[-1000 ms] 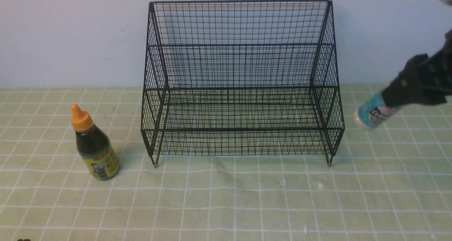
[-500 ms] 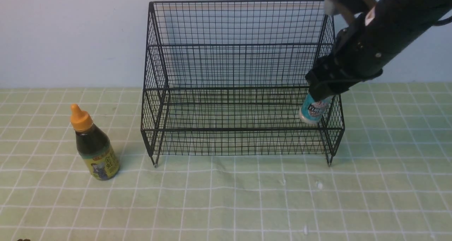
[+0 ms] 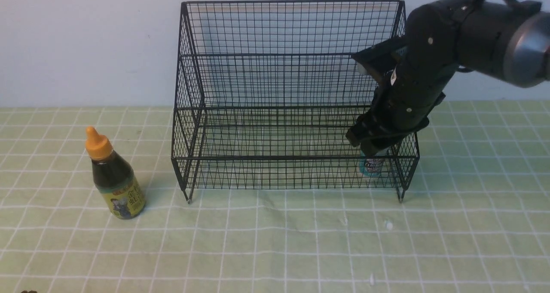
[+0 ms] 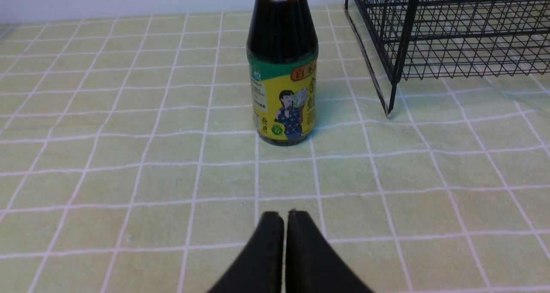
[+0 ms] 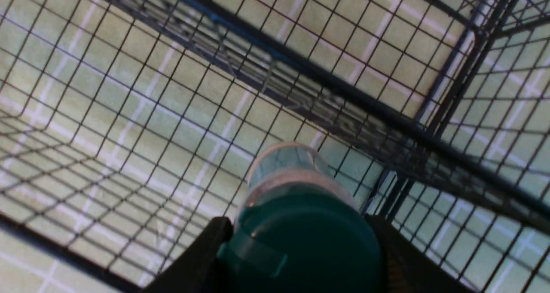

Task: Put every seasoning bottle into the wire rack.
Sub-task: Use the right arm to put the condiment bottle back on the shelf, then use the left arm to grab the condiment bottle closest to it

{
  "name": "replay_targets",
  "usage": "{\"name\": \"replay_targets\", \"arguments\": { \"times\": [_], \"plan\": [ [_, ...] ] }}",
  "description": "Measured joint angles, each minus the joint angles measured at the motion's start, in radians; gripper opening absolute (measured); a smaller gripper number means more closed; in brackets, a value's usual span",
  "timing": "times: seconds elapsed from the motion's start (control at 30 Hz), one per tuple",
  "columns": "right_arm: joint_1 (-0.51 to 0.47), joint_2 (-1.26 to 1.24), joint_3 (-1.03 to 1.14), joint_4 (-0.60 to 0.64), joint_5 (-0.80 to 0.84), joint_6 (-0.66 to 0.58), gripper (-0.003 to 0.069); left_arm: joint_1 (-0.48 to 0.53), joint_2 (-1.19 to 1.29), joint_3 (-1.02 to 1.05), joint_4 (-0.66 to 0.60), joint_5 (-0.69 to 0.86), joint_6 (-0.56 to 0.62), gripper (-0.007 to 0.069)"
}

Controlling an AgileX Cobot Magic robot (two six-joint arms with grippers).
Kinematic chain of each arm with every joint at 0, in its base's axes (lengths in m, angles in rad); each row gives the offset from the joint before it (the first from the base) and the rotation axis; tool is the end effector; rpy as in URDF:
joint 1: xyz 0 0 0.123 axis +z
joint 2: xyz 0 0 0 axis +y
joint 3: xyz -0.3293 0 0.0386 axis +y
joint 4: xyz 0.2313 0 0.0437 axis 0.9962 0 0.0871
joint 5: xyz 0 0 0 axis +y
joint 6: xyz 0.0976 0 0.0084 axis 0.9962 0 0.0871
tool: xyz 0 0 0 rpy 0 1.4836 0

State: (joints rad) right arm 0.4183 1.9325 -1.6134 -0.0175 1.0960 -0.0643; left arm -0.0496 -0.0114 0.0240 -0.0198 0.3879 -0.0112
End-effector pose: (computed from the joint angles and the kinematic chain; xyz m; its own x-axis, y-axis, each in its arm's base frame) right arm 0.3747 0.1649 0.2912 -0.8555 -0.4594 -0.2389 -0.4658 0.8843 -0.0324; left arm -0.0048 -0.0005 0.1683 -0.3093 -0.0142 -0.9509 0.0476 0.9984 -0.0304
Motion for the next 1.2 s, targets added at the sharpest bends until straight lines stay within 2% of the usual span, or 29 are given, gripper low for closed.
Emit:
{"name": "replay_targets", "arguments": {
  "times": [0.17,0.3,0.43,0.57,0.63,0.67,0.73,0.77,0.83,0.9,1.0,1.03,1.07,1.2],
  "plan": [
    [0.0,0.0,-0.008,-0.004,0.014,0.018,0.0367,0.0,0.0,0.0,0.0,0.0,0.0,-0.0006],
    [0.0,-0.008,-0.014,-0.047,0.054,0.064,0.0479,0.0,0.0,0.0,0.0,0.0,0.0,-0.0006],
    [0.001,-0.073,-0.023,-0.083,0.115,0.077,0.0488,0.0,0.0,0.0,0.0,0.0,0.0,-0.0006],
    [0.001,-0.194,-0.025,-0.123,0.134,0.082,0.0404,0.0,0.0,0.0,0.0,0.0,0.0,-0.0006],
    [0.001,-0.356,-0.026,-0.149,0.14,0.121,0.0262,0.0,0.0,0.0,0.0,0.0,0.0,-0.0006],
    [0.001,-0.369,-0.026,-0.151,0.14,0.126,0.0262,0.0,0.0,0.0,0.0,0.0,0.0,-0.0006],
    [0.001,-0.54,-0.027,-0.166,0.147,0.19,0.0132,0.0,0.0,0.0,0.0,0.0,0.0,-0.0006],
    [0.001,-0.554,-0.027,-0.167,0.147,0.195,0.0113,0.0,0.0,0.0,0.0,0.0,0.0,-0.0006],
    [0.001,-0.739,0.0,-0.168,0.144,0.256,0.0025,0.0,0.0,0.0,0.0,0.0,0.0,-0.0006],
    [0.001,-0.816,0.029,-0.168,0.128,0.275,0.0008,0.0,0.0,0.0,0.0,0.0,0.0,-0.0006],
    [0.001,-1.111,0.222,-0.161,-0.017,0.348,-0.0012,0.0,0.0,0.0,0.0,0.0,0.0,-0.0006],
    [0.001,-1.129,0.236,-0.16,-0.017,0.352,-0.0012,0.0,0.0,0.0,0.0,0.0,0.0,-0.0006],
    [0.001,-1.278,0.375,-0.152,-0.118,0.379,-0.0013,0.0,0.0,0.0,0.0,0.0,0.0,-0.0006],
    [0.001,-1.496,0.632,-0.15,-0.308,0.391,-0.0013,0.0,0.0,0.0,0.0,0.0,0.0,-0.0006]
  ]
}}
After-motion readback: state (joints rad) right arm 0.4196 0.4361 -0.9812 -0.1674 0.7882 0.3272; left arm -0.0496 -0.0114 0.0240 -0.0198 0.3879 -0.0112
